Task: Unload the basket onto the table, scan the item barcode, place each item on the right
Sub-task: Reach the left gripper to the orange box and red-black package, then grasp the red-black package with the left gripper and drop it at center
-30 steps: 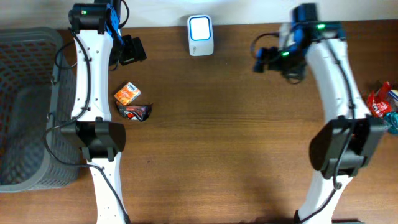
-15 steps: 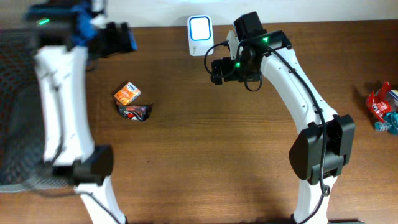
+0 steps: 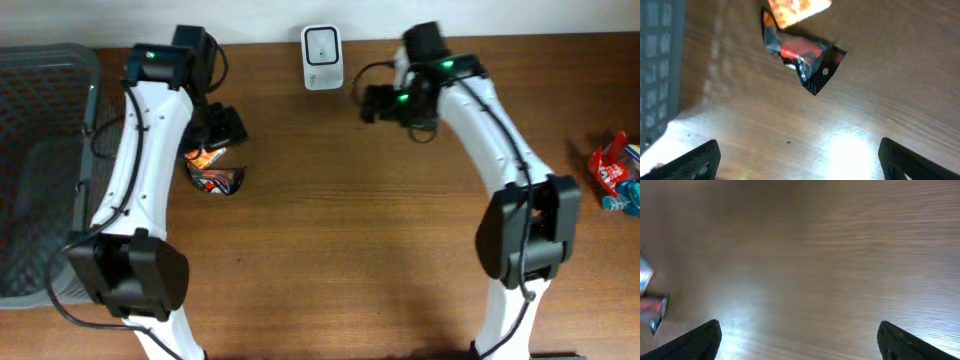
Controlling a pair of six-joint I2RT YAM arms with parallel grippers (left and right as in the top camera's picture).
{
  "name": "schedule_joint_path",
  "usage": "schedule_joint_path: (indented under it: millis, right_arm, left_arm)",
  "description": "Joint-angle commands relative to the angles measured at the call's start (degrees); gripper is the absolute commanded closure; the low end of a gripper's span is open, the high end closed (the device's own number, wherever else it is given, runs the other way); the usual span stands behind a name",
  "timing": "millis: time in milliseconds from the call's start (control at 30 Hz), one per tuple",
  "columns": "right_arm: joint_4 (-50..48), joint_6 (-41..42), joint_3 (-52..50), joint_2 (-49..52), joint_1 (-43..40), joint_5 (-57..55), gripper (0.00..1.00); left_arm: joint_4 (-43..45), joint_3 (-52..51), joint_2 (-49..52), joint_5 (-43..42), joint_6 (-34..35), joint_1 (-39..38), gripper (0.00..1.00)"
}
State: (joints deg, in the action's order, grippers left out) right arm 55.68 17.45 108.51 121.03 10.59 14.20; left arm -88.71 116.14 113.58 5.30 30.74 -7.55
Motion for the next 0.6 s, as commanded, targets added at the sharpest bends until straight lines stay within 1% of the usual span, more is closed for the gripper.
schedule_joint_path:
  millis: [0,100,133,167,233,267,333,400,467,533,567]
  right_arm:
    - [0.17,1.46,-0.31,0.22,-4.04,-1.16,0.01]
    - [0.15,1.46,-0.31,0.22,-6.80,-1.18,0.01]
    - [0.15,1.46,-0.31,0.22,-7.80,-1.18,0.02]
    - [0.15,1.46,-0.31,0.22,-8.17,-1.18,0.01]
    - [0.15,1.46,-0.31,0.22,-8.37,-1.16,0.01]
    - [0.15,1.49,-0.31,0.22,-8.37,-1.16,0.02]
    - [0.15,1.46,-0.31,0.22,-8.37,-1.16,0.02]
    - [0.15,1.46,-0.31,0.22,-8.37,-1.16,0.01]
    - [0.15,1.46,-0.31,0.22,-8.37,-1.16,0.01]
    - [0.15,1.49,-0.31,0.22,-8.37,-1.16,0.02]
    - [0.15,1.46,-0.31,0.22,-8.37,-1.16,0.02]
  left_arm:
    - [8.09,-7.67,-1.09,-4.35,2.69,-0.83,0.01]
    - [16.61,-16.04,-1.09,-7.48,2.78,-1.20,0.01]
    - [21.57,-21.53,-1.09,-6.99,6.64,-1.40,0.05]
    - [24.52,-24.04,-1.09,-5.57,9.31,-1.40,0.05]
    - [29.88,-27.69,-1.09,-1.22,12.17,-1.40,0.01]
    - [31.82,-28.87,-1.09,1.01,14.14,-1.40,0.01]
    - [34.93,-30.77,-1.07,5.68,21.68,-1.40,0.01]
    - [37.24,-31.85,-1.07,9.64,25.73,-1.38,0.01]
    - [39.87,-32.00,-0.59,9.70,25.92,-1.40,0.01]
    - [40.35,-32.00,0.39,9.53,28.00,-1.40,0.01]
    - [40.61,-32.00,0.76,9.53,27.98,-1.40,0.06]
